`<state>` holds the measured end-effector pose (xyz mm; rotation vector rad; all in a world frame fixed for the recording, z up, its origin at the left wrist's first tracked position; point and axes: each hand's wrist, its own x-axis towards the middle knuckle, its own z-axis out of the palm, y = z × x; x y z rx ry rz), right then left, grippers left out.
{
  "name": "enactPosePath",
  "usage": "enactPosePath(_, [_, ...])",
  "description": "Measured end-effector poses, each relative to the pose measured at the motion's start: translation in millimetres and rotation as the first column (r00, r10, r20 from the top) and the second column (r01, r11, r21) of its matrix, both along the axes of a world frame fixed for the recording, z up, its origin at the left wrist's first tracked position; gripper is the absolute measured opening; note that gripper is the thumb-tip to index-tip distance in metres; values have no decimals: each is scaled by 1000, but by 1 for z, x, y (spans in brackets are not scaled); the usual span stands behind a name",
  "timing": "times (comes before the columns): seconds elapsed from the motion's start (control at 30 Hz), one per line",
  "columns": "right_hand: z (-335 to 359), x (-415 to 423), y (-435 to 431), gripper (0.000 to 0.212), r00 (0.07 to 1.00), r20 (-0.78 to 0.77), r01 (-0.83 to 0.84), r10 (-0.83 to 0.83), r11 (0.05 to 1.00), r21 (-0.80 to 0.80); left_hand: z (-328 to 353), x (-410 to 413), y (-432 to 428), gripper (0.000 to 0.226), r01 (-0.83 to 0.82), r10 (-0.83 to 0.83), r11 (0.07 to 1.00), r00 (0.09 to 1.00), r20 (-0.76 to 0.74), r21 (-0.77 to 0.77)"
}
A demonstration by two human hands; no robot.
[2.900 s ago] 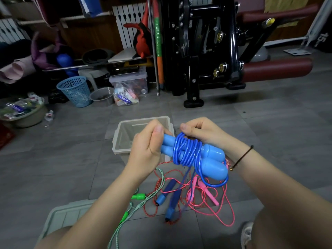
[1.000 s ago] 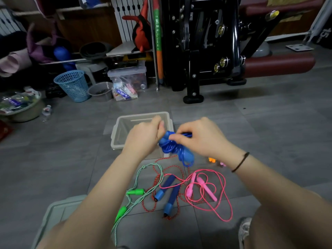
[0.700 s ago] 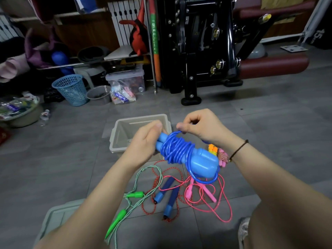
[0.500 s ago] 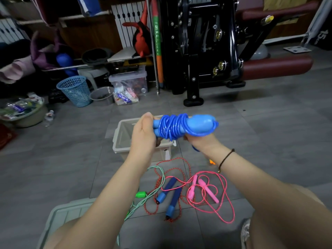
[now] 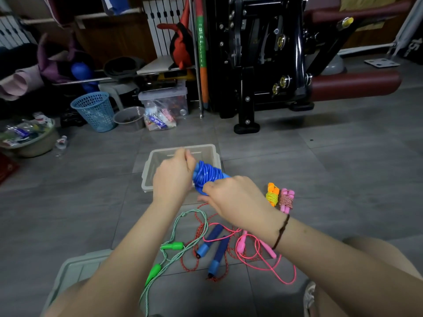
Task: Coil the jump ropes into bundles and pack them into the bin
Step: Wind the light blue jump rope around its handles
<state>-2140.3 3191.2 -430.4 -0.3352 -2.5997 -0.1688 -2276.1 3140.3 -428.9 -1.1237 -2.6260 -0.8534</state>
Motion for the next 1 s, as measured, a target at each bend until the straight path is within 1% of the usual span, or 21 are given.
enactPosePath(0.07, [3,4,8,32,996,-45,-77,76,997,-23,-6,3,-3,30,122,-127,985,991,-33,-119])
enactPosePath(0.1, [5,6,14,30,995,-66,-83,79,995,-54,-9,5,-4,30,218,-224,965,974,-30,-147])
enactPosePath(0.13, [9,8,22,32,993,-91,-82,75,993,-84,-11,7,-7,32,325,-331,933,944,-15,-156])
enactPosePath(0.2, [16,15,36,36,994,-88,-89,70,968,-233,-10,13,-12,38,504,-503,858,864,35,-100])
enactPosePath(0.27, [19,20,45,32,990,-125,-107,58,895,-432,-7,15,-13,35,589,-589,808,806,55,22])
enactPosePath(0.3, [20,20,47,26,987,-157,-124,43,824,-553,-4,15,-13,31,610,-613,790,788,52,70])
enactPosePath(0.37, [19,18,46,9,976,-216,-192,37,619,-762,-1,16,-18,27,635,-643,763,765,44,125])
enactPosePath(0.4, [18,17,45,8,970,-238,-225,45,526,-820,-1,16,-20,27,636,-649,756,759,54,155])
enactPosePath(0.47, [15,16,40,14,959,-281,-277,40,355,-893,-2,20,-24,31,599,-635,764,764,112,242])
enactPosePath(0.5, [14,16,38,14,952,-305,-294,10,294,-909,-3,24,-24,34,553,-606,783,782,146,284])
enactPosePath(0.53, [13,15,35,12,945,-325,-305,-31,266,-914,-4,28,-23,35,494,-564,808,806,177,322])
enactPosePath(0.6, [11,13,29,7,926,-356,-314,-130,264,-912,-5,40,-19,33,340,-448,865,855,261,370])
enactPosePath(0.67, [10,10,23,9,894,-378,-327,-239,228,-917,-3,51,-16,30,209,-367,891,854,368,403])
enactPosePath(0.73, [8,8,21,14,865,-382,-326,-326,213,-921,4,54,-16,27,202,-391,887,809,440,416])
enactPosePath(0.77, [8,8,21,16,853,-383,-319,-354,228,-920,9,54,-17,20,224,-425,879,768,478,422])
enactPosePath(0.8, [8,8,22,16,839,-391,-320,-378,238,-917,13,53,-16,13,242,-463,870,703,539,430])
enactPosePath(0.83, [8,7,22,15,823,-403,-330,-400,242,-913,15,52,-16,20,242,-490,859,639,593,450])
enactPosePath(0.87, [8,7,21,14,805,-417,-346,-421,237,-908,16,51,-16,32,222,-504,852,593,628,474])
enactPosePath(0.9, [7,6,19,14,789,-428,-360,-441,233,-903,14,50,-16,36,196,-500,852,583,641,486])
enactPosePath(0.97, [5,3,14,13,764,-442,-363,-470,253,-897,14,50,-16,29,158,-511,828,610,606,539])
enactPosePath(1.0, [5,1,12,12,752,-444,-363,-487,257,-896,13,49,-16,26,160,-534,807,610,586,568])
